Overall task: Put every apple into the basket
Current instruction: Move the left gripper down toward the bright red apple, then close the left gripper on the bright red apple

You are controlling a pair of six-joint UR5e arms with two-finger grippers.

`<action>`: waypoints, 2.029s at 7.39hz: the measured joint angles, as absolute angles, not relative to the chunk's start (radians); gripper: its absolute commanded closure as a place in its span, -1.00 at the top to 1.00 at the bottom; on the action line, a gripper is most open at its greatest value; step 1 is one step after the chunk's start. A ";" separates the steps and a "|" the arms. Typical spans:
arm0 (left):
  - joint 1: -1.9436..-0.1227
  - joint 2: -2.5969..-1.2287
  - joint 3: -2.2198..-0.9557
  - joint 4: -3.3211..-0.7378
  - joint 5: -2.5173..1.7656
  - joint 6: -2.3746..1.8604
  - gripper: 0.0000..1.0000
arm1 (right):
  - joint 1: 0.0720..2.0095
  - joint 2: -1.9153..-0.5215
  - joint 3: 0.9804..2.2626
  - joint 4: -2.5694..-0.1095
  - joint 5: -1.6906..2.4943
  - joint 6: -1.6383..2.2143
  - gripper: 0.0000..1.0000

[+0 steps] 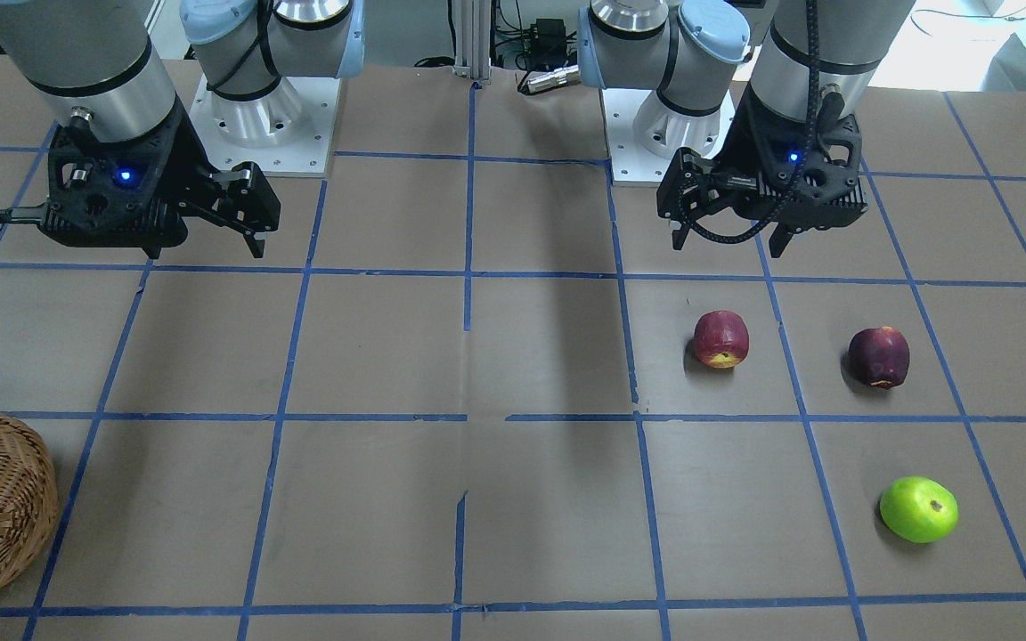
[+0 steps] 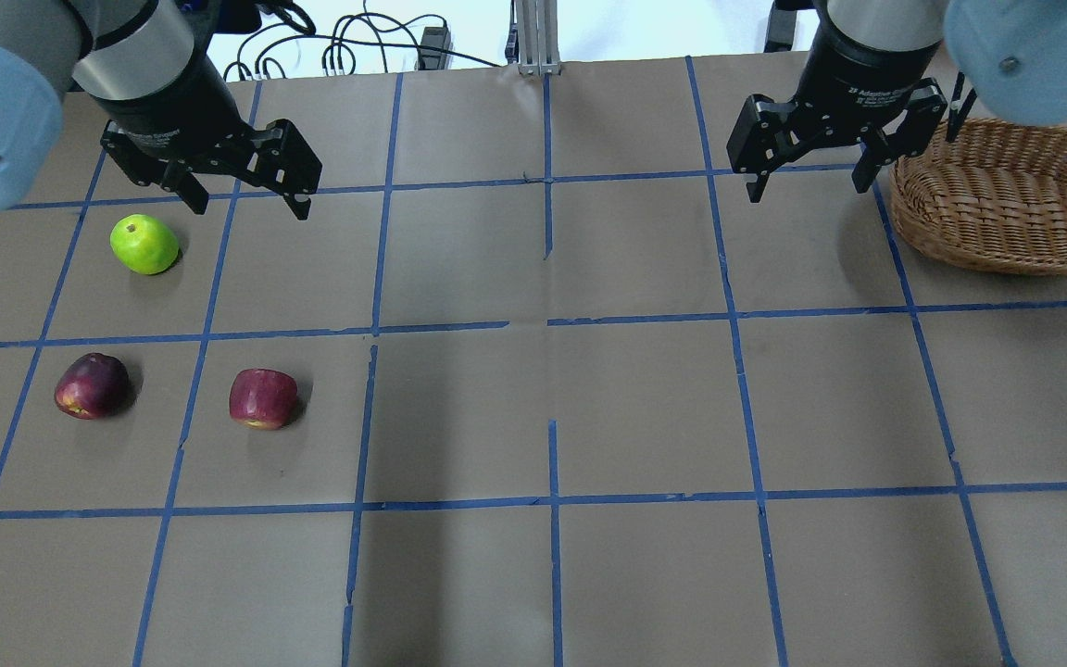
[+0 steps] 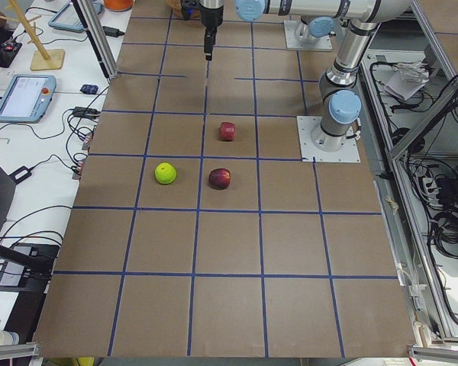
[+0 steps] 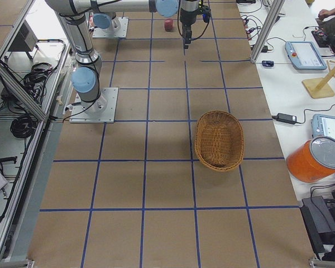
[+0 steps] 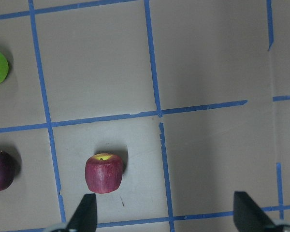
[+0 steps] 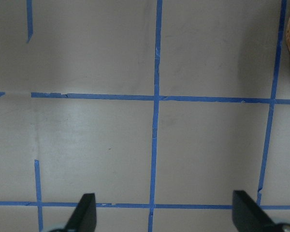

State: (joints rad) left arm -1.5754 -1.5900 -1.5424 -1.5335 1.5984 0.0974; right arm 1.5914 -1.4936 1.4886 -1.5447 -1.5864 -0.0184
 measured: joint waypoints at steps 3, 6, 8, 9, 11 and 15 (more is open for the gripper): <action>-1.575 -1.587 -1.552 -1.537 1.600 0.097 1.00 | 1.590 -1.494 1.488 -1.545 -1.586 -0.019 1.00; -1.514 -1.586 -1.633 -1.527 1.601 0.125 1.00 | 1.589 -1.492 1.489 -1.545 -1.586 -0.019 1.00; -1.412 -1.597 -1.777 -1.468 1.602 0.235 1.00 | 1.589 -1.492 1.489 -1.546 -1.585 -0.019 1.00; -1.381 -1.613 -1.862 -1.360 1.602 0.295 1.00 | 1.589 -1.491 1.489 -1.546 -1.585 -0.019 1.00; -1.346 -1.646 -2.028 -1.147 1.599 0.351 1.00 | 1.589 -1.491 1.489 -1.548 -1.584 -0.019 1.00; -1.332 -1.778 -2.142 -0.924 1.611 0.371 0.97 | 1.589 -1.491 1.489 -1.550 -1.583 -0.020 1.00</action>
State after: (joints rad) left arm -1.3319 -1.7777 -2.1424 -0.9238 1.6107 0.3710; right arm 1.5892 -1.4905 1.4895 -1.5503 -1.5831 -0.0199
